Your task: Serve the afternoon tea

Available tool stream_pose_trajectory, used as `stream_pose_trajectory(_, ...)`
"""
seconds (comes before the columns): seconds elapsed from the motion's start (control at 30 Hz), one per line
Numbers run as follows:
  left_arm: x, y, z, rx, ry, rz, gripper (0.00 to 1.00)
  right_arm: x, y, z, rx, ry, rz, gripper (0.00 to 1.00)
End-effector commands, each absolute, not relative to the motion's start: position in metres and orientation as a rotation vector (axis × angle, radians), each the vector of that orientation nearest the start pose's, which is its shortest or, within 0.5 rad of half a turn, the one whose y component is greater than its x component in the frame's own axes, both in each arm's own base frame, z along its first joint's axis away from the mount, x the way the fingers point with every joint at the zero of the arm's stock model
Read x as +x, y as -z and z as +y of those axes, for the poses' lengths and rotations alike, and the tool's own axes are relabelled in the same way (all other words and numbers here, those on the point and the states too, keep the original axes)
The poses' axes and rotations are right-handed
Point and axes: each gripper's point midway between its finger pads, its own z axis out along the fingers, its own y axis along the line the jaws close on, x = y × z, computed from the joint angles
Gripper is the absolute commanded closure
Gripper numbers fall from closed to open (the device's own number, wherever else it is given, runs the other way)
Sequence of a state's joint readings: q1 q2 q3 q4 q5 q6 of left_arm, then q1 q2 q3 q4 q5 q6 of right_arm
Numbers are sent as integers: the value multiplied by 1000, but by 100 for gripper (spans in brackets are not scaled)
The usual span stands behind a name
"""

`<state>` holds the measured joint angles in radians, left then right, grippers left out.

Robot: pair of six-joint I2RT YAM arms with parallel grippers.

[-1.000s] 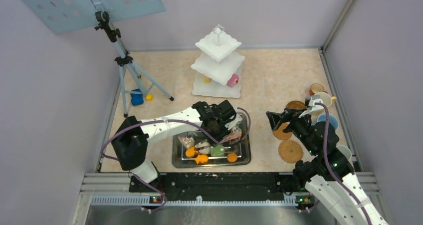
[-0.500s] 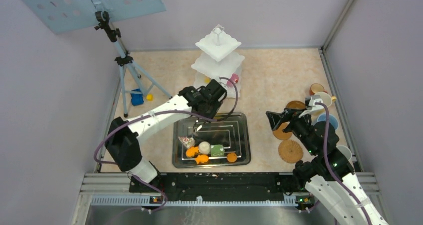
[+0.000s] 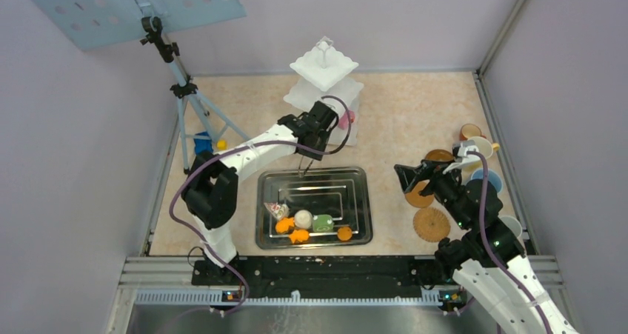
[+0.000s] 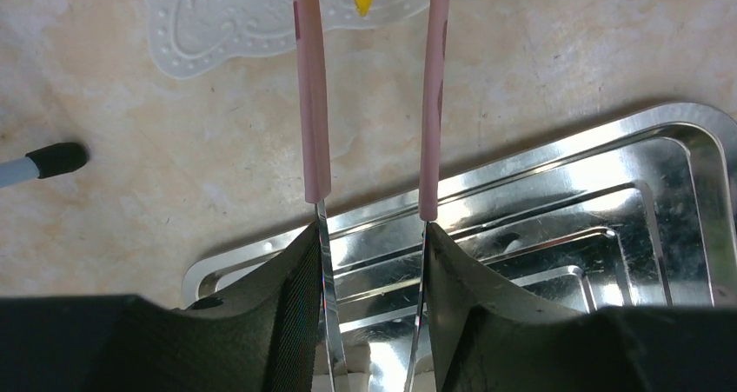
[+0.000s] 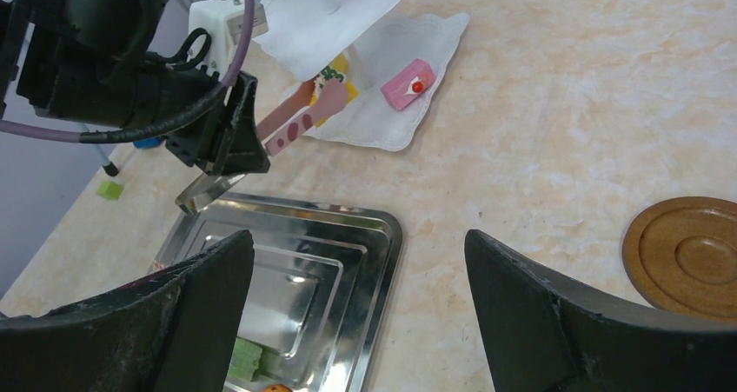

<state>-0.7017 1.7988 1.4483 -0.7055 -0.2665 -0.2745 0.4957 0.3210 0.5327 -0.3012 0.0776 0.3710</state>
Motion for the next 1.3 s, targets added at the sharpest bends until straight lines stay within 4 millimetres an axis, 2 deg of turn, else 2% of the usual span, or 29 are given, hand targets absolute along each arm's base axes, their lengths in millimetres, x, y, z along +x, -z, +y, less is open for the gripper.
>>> stream_pose_trajectory(0.0,370,-128,-257,363,47,2410,61,212,-261,118,-45,-610,1652,10)
stream_pose_trajectory(0.3,382,-102,-261,354,28,2424,57,211,-265,119,-52,-615,1643,10)
stream_pose_trajectory(0.43,385,-103,-259,354,25,2431,52,210,-267,117,-51,-609,1644,10)
stream_pose_trajectory(0.57,380,-106,-259,360,45,2437,41,210,-265,117,-48,-608,1645,10)
stream_pose_trajectory(0.83,365,-120,-251,359,69,2441,35,210,-263,119,-52,-618,1646,10)
stream_pose_trajectory(1.0,344,-135,-239,332,94,2467,36,210,-263,120,-50,-627,1648,10)
stream_pose_trajectory(1.13,310,-137,-216,293,89,2522,38,211,-262,121,-52,-627,1646,10)
stream_pose_trajectory(1.27,272,-149,-190,232,100,2566,40,212,-259,123,-57,-632,1648,10)
